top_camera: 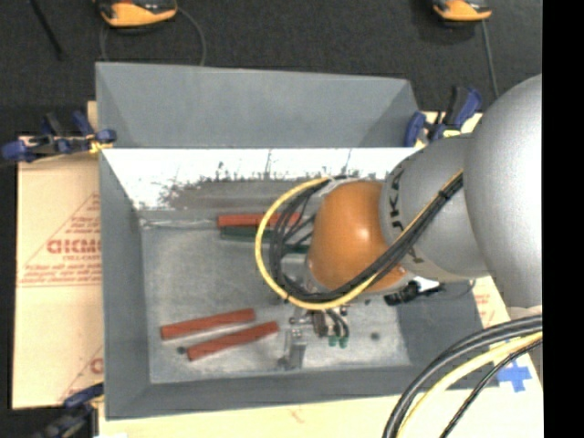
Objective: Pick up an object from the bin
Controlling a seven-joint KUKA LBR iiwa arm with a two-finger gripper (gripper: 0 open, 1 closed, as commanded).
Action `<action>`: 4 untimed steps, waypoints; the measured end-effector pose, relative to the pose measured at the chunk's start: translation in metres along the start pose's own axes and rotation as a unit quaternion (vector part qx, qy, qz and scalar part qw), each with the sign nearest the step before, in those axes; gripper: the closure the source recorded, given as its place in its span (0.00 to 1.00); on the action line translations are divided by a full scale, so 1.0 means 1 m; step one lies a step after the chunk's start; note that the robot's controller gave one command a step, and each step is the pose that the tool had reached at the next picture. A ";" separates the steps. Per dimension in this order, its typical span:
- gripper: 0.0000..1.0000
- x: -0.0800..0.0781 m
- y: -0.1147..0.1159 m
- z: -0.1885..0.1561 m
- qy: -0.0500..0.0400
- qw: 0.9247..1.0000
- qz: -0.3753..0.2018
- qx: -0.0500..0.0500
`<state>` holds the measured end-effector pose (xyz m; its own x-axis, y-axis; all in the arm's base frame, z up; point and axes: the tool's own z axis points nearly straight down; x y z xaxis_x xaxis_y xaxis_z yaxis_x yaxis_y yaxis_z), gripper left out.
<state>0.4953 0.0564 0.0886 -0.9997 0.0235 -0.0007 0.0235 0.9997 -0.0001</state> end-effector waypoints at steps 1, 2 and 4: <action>0.00 -0.022 0.061 0.019 -0.001 1.000 0.001 -0.002; 1.00 -0.022 0.057 0.018 -0.001 1.000 0.002 0.000; 1.00 -0.099 0.129 -0.016 -0.002 0.997 -0.075 0.000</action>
Offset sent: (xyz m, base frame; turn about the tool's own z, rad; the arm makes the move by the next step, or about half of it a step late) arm 0.0225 0.0565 -0.0186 0.0081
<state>0.5975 0.1829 0.1048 -0.9919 -0.1267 -0.0052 -0.1267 0.9919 -0.0005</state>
